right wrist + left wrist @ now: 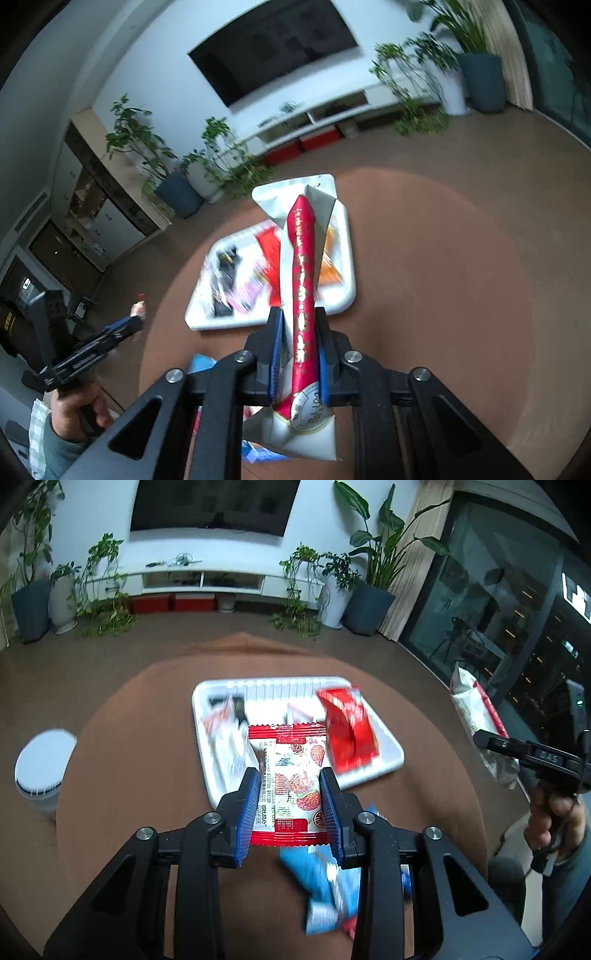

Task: Organize snacks

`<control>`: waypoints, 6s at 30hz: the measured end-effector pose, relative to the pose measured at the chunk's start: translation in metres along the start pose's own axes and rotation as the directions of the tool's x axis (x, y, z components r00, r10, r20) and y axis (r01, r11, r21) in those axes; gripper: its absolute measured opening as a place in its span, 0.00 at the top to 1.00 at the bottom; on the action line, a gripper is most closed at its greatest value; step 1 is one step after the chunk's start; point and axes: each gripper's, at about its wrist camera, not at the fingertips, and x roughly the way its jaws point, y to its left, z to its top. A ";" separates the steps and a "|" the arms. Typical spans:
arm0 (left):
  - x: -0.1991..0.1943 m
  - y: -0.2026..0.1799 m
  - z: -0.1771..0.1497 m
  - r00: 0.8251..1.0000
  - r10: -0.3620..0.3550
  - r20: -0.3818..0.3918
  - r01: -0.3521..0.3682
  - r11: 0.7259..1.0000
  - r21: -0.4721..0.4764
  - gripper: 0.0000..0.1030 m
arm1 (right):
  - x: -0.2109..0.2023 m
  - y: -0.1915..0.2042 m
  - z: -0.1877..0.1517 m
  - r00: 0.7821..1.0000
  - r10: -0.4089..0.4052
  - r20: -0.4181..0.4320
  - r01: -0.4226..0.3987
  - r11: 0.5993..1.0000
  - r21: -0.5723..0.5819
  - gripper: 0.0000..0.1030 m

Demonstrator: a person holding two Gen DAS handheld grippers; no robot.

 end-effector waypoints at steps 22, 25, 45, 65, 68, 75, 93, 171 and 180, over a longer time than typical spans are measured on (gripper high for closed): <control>0.164 0.007 0.057 0.989 0.059 -0.135 -0.056 0.998 0.024 0.70 | 0.195 0.059 0.047 0.975 -0.050 -0.218 0.033 0.996 -0.080 0.83; 0.181 0.007 0.054 0.986 0.071 -0.150 -0.067 0.997 0.029 0.70 | 0.204 0.051 0.041 0.969 -0.069 -0.238 0.053 0.996 -0.070 0.83; 0.201 0.009 0.036 0.985 0.087 -0.152 -0.082 0.996 0.035 0.60 | 0.215 0.038 0.028 0.962 -0.088 -0.257 0.068 0.994 -0.084 0.82; 0.037 -0.007 -0.021 0.996 0.089 0.008 -0.088 0.996 -0.028 0.00 | 0.052 0.029 -0.016 0.997 -0.075 -0.004 0.074 0.992 -0.101 0.12; 0.022 -0.019 -0.056 0.997 0.071 -0.014 -0.072 0.997 -0.039 0.00 | 0.036 0.027 -0.045 0.995 -0.102 -0.013 0.100 0.987 -0.127 0.12; 0.015 -0.047 -0.126 0.994 0.076 -0.075 -0.080 0.996 -0.045 0.00 | 0.009 0.013 -0.109 0.991 -0.130 0.019 0.131 0.987 -0.091 0.12; 0.054 -0.051 -0.106 0.968 0.148 -0.201 -0.152 0.988 -0.002 0.01 | 0.019 0.002 -0.159 0.986 -0.163 -0.041 0.159 0.984 -0.076 0.25; 0.012 0.007 -0.150 0.988 0.068 -0.136 -0.082 0.992 -0.097 0.56 | 0.086 0.044 -0.130 0.927 -0.294 -0.231 0.204 0.915 -0.348 0.73; 0.002 0.006 -0.134 0.994 0.037 -0.100 -0.047 0.994 -0.098 0.56 | 0.038 -0.008 -0.110 0.967 -0.197 -0.163 0.188 0.980 -0.068 0.73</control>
